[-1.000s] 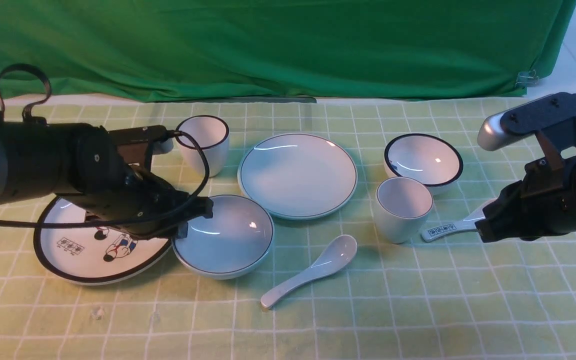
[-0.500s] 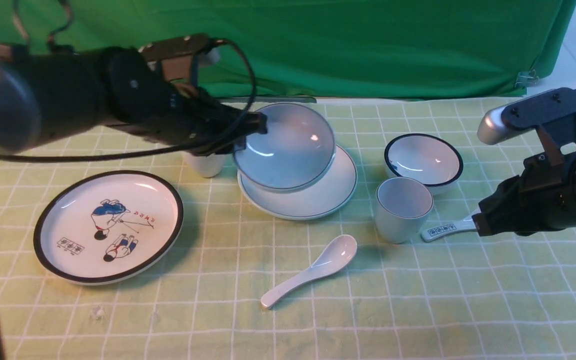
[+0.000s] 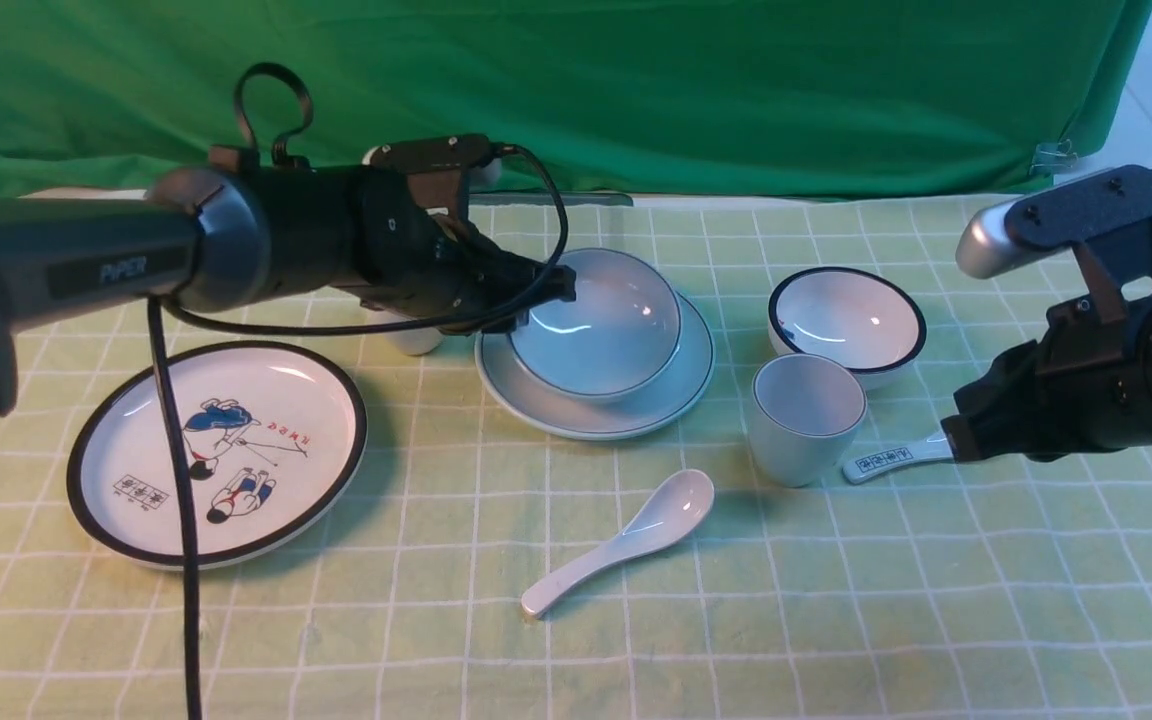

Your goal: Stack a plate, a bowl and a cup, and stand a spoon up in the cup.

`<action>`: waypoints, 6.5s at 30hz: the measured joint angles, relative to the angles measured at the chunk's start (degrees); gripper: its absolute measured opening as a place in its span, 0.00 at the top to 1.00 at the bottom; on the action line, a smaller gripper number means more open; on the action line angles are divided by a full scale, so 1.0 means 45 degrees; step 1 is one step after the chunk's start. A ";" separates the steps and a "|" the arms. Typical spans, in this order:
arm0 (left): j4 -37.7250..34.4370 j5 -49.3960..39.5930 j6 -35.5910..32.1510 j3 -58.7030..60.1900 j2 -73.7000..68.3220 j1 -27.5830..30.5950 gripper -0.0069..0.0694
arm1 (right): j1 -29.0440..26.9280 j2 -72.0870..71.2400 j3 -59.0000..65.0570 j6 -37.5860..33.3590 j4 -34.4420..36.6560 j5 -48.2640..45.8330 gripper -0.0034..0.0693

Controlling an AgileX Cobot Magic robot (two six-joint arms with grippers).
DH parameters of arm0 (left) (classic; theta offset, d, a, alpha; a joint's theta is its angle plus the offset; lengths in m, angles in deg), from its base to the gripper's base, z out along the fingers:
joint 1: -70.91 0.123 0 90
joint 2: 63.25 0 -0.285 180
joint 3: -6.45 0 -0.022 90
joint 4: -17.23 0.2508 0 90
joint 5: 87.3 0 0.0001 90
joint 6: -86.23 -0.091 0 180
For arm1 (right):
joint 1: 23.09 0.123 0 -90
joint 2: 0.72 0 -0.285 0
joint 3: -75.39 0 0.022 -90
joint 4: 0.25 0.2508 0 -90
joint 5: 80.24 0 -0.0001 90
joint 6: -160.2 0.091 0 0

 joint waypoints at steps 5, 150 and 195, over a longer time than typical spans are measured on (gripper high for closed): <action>-0.0611 0.0173 0.0039 0.0000 -0.0194 0.0000 0.80 | 0.0000 0.0015 0.0000 0.0305 0.0000 0.0262 0.80; 0.1751 -0.1103 0.0001 1.1985 1.7712 0.0000 0.89 | 0.5253 0.6437 -0.7839 -0.7143 0.1842 0.5707 0.72; 0.2114 -0.0696 -0.0087 1.1985 1.7712 0.0000 0.89 | 0.0555 -0.5576 -0.3940 -0.3982 -0.1264 0.0526 0.93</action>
